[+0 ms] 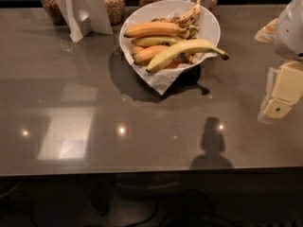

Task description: Pick banana from white bowl

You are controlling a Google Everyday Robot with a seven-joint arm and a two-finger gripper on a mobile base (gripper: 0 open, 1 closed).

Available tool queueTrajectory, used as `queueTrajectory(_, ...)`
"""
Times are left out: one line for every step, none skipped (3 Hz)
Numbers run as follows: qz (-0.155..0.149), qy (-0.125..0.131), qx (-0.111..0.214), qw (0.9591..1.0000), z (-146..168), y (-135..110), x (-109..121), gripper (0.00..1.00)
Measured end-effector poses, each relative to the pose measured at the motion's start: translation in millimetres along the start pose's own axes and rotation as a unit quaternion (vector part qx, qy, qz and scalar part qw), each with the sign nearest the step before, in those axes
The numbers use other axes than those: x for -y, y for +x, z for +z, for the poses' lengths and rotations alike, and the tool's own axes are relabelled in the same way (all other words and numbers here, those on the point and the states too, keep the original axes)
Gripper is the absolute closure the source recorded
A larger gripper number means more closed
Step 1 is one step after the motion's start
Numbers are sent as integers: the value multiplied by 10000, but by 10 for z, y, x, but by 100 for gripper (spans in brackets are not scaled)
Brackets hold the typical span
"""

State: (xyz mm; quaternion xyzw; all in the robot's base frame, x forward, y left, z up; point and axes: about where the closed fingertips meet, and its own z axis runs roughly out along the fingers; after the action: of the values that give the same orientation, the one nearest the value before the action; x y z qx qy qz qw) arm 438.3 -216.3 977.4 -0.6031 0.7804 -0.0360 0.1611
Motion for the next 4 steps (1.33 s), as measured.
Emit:
queueTrajectory(0, 1, 1, 10000, 0, -1, 1, 0)
queueTrajectory(-16, 158, 173, 9997, -6, -82, 90, 0)
queueTrajectory(-147, 351, 476, 9981, 24, -260, 288, 0)
queueTrajectory(-323, 532, 903, 9940, 116, -479, 551, 0)
